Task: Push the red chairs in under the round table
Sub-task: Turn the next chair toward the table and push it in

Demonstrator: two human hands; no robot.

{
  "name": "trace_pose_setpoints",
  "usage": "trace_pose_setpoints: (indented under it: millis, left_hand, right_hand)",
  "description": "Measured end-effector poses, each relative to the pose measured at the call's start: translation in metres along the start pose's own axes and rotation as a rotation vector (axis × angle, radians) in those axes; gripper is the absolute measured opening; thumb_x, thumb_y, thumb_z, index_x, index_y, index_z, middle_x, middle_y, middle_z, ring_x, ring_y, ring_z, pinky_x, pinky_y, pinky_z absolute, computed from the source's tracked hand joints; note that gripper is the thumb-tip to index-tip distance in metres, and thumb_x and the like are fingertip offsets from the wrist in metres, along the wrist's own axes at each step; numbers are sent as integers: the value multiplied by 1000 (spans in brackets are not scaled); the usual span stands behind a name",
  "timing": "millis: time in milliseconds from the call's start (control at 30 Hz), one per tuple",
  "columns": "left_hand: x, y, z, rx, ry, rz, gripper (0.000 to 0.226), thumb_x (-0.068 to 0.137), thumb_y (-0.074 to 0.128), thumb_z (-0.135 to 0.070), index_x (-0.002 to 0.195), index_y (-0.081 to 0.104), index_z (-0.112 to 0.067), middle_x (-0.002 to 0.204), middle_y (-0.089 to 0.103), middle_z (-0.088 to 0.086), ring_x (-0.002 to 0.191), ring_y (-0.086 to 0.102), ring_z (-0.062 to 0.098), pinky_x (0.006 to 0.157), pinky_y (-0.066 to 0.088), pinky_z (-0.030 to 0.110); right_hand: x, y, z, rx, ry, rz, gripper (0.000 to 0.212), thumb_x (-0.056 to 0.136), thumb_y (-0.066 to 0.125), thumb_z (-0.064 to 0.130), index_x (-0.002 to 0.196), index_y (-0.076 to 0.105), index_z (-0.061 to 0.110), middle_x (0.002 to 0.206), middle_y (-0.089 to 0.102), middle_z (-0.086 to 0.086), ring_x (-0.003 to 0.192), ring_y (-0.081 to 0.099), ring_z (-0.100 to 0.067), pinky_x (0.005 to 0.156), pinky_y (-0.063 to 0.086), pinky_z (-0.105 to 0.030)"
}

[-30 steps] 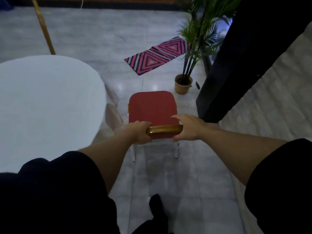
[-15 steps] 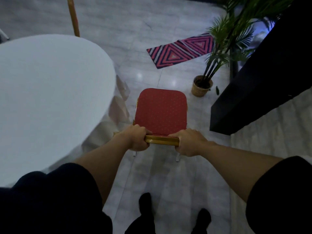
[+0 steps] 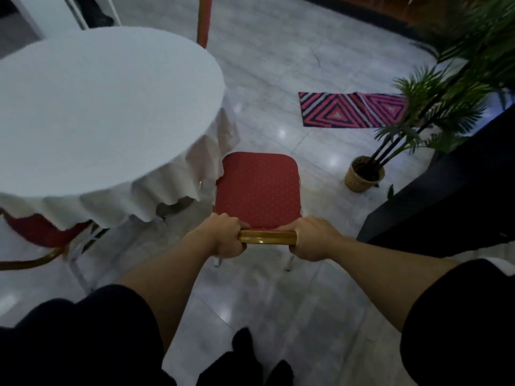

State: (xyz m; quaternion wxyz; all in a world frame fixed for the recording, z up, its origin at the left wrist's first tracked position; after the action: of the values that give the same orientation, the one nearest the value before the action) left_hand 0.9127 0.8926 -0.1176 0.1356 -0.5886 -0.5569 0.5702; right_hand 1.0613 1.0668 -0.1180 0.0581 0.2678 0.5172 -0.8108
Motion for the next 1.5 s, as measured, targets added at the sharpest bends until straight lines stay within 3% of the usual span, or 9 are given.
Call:
trace_pose_setpoints:
  millis: [500, 633, 767, 900, 1067, 1233, 1333, 1433, 1500]
  left_hand:
    - [6, 20, -64, -168, -228, -80, 30, 83, 52, -35, 107, 70, -33, 91, 71, -2, 86, 68, 21, 85, 56, 39]
    - [24, 22, -102, -242, -347, -158, 29, 84, 52, -36, 107, 69, -34, 98, 72, -2, 93, 67, 24, 84, 52, 38]
    - [40, 29, -144, -306, -445, -189, 33, 81, 49, -39, 106, 70, -33, 98, 74, -1, 92, 68, 26, 85, 54, 39]
    - [49, 30, -174, -417, -506, -257, 26, 81, 48, -39, 99, 67, -37, 98, 75, 1, 90, 69, 27, 86, 56, 43]
    - [57, 35, -196, -442, -561, -297, 18, 79, 46, -40, 92, 59, -39, 96, 74, 1, 88, 69, 27, 84, 57, 43]
    - [63, 36, -189, -464, -544, -330, 44, 81, 47, -40, 123, 62, -41, 96, 76, -1, 86, 71, 24, 80, 58, 36]
    - [72, 24, -171, -517, -532, -355, 31, 81, 50, -38, 110, 62, -42, 92, 74, -3, 82, 70, 24, 78, 59, 39]
    - [82, 9, -147, -548, -559, -333, 4, 80, 50, -40, 78, 54, -42, 91, 74, -2, 83, 69, 25, 80, 58, 41]
    - [88, 0, -126, -559, -574, -337, 8, 80, 50, -41, 72, 50, -43, 90, 73, -1, 83, 69, 27, 79, 57, 39]
  right_hand:
    - [12, -28, -60, -182, -292, 79, 55, 89, 60, 29, 135, 60, 60, 80, 61, 13, 73, 61, -18, 66, 43, -29]
    - [24, -51, -95, -255, -396, 111, 45, 89, 59, 28, 125, 66, 54, 78, 63, 14, 67, 57, -9, 62, 46, -29]
    - [26, -72, -125, -281, -507, 173, 41, 90, 60, 25, 86, 59, 66, 68, 55, 16, 61, 54, -10, 62, 46, -31]
    - [33, -87, -142, -363, -596, 198, 39, 91, 61, 25, 118, 70, 53, 66, 51, 18, 63, 53, -12, 63, 42, -28]
    - [39, -94, -150, -397, -662, 231, 38, 91, 63, 27, 121, 72, 49, 65, 51, 17, 65, 56, -13, 66, 48, -30]
    - [50, -102, -147, -427, -683, 280, 30, 92, 63, 27, 100, 72, 54, 67, 53, 14, 73, 63, -19, 64, 44, -28]
    - [69, -115, -139, -411, -682, 276, 53, 92, 63, 25, 88, 59, 79, 65, 51, 16, 68, 58, -16, 60, 39, -26]
    - [100, -124, -130, -404, -684, 240, 65, 90, 63, 28, 83, 46, 90, 66, 55, 17, 63, 55, -9, 62, 40, -27]
    - [122, -130, -119, -412, -682, 229, 61, 89, 63, 31, 101, 49, 89, 75, 66, 14, 68, 61, -12, 65, 48, -30]
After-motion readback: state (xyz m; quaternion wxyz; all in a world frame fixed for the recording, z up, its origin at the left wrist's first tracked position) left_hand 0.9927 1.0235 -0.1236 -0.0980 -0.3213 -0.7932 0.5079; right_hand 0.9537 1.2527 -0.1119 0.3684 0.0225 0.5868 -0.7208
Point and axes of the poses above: each hand's wrist, its own x-axis towards the middle knuckle, its own y-axis out of the palm, z = x × y, the point moved 2 cm from there along x, towards the middle knuckle
